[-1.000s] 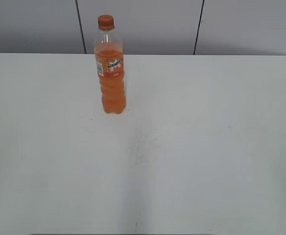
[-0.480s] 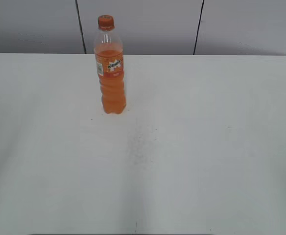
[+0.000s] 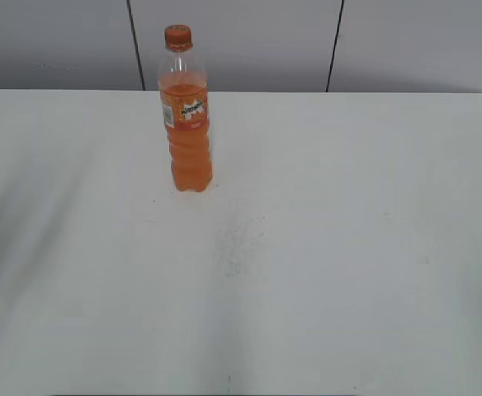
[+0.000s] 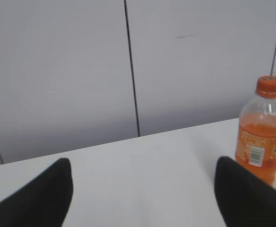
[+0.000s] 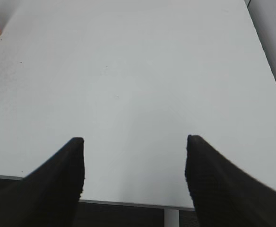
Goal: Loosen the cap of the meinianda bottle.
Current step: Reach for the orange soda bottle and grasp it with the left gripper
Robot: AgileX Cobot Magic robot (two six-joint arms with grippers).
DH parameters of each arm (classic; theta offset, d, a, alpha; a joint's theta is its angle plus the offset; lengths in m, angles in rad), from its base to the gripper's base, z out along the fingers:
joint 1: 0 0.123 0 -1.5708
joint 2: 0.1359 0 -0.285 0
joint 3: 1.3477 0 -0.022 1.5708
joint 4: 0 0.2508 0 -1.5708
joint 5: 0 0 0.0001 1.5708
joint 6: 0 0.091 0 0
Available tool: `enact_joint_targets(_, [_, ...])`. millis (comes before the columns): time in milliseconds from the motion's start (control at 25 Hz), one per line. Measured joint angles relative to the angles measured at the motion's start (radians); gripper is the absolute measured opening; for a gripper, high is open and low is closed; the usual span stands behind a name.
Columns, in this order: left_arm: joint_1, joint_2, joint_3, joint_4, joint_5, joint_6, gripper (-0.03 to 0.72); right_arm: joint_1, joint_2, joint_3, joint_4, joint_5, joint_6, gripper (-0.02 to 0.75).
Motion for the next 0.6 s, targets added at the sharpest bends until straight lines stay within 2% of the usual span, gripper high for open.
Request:
enact_joint_targets(200, [-0.004, 0.157, 0.022, 0.113, -0.225, -0.079, 0.562, 0.000, 0.000, 0.000, 0.000, 0.000, 0.000, 0.502])
enact_joint_targets(600, [0.001, 0.477, 0.022, 0.289, -0.603, -0.134, 0.562, 0.000, 0.000, 0.000, 0.000, -0.001, 0.000, 0.502])
